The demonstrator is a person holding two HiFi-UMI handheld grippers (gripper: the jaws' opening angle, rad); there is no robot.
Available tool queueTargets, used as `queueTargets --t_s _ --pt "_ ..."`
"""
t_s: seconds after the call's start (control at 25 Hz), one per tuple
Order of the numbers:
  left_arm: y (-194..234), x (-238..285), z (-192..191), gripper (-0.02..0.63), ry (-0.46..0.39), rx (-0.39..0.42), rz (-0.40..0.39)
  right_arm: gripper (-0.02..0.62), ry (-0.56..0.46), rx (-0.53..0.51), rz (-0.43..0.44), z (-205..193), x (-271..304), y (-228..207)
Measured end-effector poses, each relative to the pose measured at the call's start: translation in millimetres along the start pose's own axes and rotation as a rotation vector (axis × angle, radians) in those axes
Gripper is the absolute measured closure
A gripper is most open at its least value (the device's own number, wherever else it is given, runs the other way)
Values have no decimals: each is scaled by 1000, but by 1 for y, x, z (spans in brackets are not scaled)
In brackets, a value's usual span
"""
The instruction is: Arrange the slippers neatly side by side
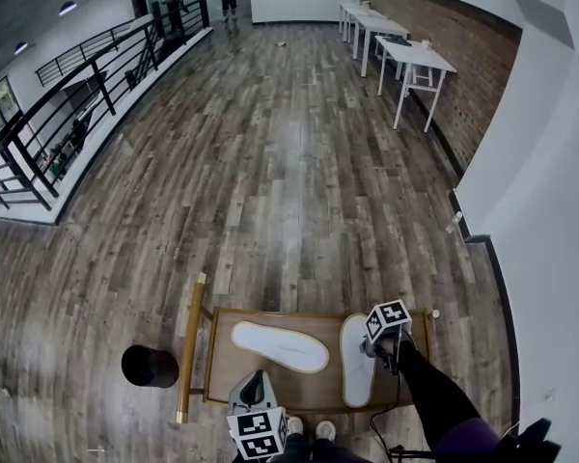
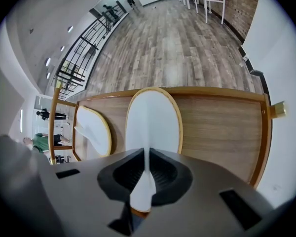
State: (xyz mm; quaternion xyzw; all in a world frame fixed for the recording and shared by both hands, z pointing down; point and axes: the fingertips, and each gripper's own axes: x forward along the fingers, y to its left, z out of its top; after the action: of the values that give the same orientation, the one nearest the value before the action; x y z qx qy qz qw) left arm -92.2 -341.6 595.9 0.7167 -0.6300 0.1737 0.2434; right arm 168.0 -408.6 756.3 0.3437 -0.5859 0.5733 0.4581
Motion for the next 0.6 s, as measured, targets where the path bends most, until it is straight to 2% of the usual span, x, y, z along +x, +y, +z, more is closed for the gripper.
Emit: queueTargets --t_s 0.24,0.48,0.6 --pt "0 0 1 606 -4 -5 -9 572 -75 67 61 2 1 1" --pt "0 4 0 606 3 -13 -9 505 -143 63 100 7 -9 5" --pt "-1 5 -2 606 3 -14 -16 499 -171 51 110 6 -14 7"
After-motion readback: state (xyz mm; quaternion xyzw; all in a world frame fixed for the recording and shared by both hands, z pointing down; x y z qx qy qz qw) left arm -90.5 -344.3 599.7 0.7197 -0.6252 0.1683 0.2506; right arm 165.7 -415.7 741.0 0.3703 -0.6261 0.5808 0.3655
